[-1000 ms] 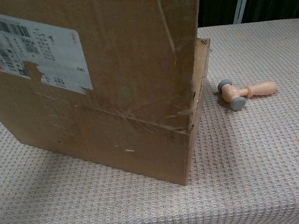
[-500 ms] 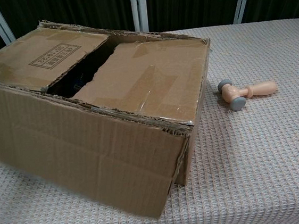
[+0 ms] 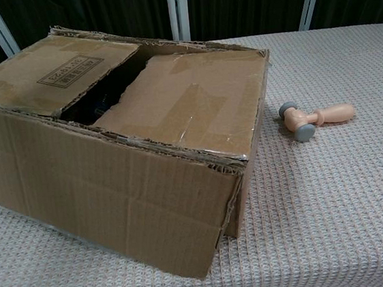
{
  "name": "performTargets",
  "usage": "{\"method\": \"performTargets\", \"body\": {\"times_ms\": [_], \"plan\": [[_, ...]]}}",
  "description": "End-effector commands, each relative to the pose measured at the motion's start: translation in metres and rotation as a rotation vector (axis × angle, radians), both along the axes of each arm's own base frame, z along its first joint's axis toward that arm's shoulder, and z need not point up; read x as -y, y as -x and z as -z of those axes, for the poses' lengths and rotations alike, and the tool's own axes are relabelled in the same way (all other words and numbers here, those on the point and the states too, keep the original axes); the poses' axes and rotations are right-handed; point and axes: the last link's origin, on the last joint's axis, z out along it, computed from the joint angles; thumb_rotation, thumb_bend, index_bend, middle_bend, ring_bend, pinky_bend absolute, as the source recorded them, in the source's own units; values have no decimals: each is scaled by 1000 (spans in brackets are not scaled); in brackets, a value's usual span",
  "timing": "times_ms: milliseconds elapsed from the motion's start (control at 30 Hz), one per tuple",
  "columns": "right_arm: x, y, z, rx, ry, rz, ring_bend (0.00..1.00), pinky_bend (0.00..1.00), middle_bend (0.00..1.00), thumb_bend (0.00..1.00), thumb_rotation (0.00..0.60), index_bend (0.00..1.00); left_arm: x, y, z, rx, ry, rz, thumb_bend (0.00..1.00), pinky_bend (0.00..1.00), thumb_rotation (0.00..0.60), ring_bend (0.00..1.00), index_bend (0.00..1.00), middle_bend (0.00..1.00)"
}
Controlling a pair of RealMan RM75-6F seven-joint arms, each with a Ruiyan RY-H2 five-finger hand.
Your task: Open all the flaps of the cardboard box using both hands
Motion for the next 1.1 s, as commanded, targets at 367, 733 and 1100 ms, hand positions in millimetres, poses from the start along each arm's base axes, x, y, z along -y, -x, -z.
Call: {"method": "performTargets", "body": {"times_ms": [367, 733, 1100], "plan": [[-14, 12, -16, -5, 32, 31, 0, 0, 0, 312, 600, 0, -11, -25, 65, -142, -239, 140, 0, 178, 285, 70, 76, 60], [-13, 21, -14, 5, 21, 46, 0, 0, 0, 313, 600, 0, -7, -19, 91, -270, -328, 112, 0, 159, 600, 42, 1, 0], [-9, 25, -6, 7, 0, 62, 0, 0, 0, 312, 600, 0, -1, -14, 99, -403, -477, 230, 2, 152, 600, 41, 0, 0]]}}
